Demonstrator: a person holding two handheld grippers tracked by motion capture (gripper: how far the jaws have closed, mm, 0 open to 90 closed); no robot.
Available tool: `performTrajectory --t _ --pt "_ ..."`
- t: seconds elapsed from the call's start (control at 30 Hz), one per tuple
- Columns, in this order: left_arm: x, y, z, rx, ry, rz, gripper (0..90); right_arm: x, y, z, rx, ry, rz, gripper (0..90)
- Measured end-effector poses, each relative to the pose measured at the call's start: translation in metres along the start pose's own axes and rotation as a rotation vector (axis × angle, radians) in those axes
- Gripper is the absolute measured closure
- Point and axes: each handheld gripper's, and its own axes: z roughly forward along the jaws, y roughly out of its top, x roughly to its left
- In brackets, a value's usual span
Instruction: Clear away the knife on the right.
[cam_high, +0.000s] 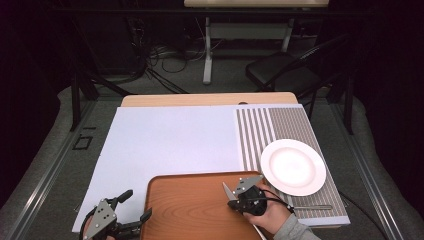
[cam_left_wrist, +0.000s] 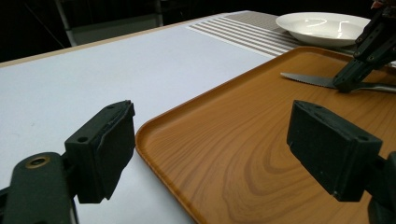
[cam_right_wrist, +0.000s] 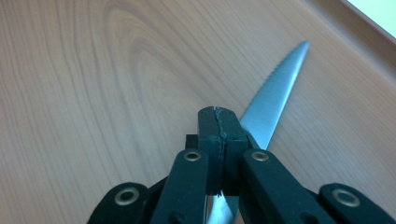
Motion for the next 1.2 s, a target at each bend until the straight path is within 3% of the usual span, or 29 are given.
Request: performTrajectory --t 0.73,0.93,1.2 --pt "-0.001 0.0 0.001 0.001 0.001 -0.002 15.6 -0.03 -0.026 -0.025 -0.013 -0.04 0.076 90.0" --pt "0.0 0.0 0.0 0.002 0.004 0.001 15.6 -0.026 -0.031 -0.03 -0.029 -0.041 0.081 90.0" --pt "-0.001 0.0 0.0 0.001 0.005 0.002 15.6 -0.014 -0.04 -0.036 -0.008 -0.002 0.089 90.0"
